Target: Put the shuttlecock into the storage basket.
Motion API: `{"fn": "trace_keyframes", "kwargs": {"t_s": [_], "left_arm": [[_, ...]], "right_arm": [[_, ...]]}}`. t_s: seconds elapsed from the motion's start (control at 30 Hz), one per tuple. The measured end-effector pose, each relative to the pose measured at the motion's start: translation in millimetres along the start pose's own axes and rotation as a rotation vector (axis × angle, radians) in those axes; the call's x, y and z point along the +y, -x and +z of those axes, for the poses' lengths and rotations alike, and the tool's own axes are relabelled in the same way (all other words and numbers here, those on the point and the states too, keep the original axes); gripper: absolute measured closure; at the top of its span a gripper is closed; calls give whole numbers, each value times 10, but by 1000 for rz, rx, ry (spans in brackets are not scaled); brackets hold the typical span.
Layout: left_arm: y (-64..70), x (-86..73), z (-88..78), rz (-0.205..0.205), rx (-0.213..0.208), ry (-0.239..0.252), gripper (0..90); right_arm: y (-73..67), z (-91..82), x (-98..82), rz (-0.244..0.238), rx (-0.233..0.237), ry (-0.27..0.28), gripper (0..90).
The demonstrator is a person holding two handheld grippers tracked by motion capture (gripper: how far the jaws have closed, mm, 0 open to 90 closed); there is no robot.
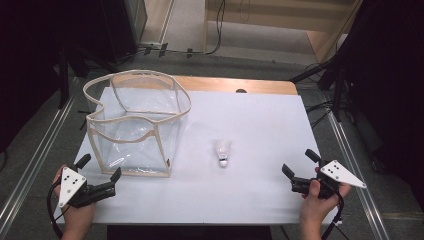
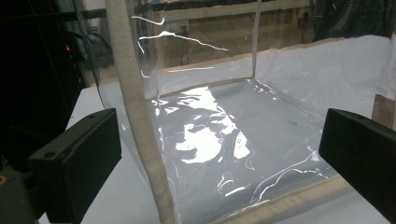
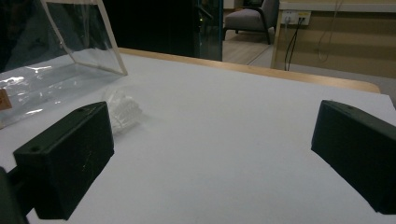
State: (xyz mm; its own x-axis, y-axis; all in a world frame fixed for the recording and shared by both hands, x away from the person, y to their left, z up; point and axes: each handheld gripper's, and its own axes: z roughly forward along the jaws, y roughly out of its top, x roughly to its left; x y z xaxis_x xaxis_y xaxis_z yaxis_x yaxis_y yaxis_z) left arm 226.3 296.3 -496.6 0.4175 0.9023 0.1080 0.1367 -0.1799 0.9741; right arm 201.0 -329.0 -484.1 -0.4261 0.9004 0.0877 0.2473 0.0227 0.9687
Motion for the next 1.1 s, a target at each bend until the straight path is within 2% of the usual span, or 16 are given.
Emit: {"fn": "trace_keyframes", "kwargs": {"t_s": [0.07, 0.23, 0.47, 1.1], "left_arm": [[-3, 0, -4, -3, 0, 3, 0], [-8, -1, -16, -10, -8, 19, 0], [-15, -1, -25, -14, -11, 29, 0], [-7, -2, -18, -7, -9, 22, 0]], "right_arm": [[-8, 9, 17, -2, 1, -1, 0], [-81, 76, 125, -11, 50, 1, 0], [-172, 180, 219, -35, 72, -14, 0], [-334, 469, 394, -46, 101, -83, 0]]}}
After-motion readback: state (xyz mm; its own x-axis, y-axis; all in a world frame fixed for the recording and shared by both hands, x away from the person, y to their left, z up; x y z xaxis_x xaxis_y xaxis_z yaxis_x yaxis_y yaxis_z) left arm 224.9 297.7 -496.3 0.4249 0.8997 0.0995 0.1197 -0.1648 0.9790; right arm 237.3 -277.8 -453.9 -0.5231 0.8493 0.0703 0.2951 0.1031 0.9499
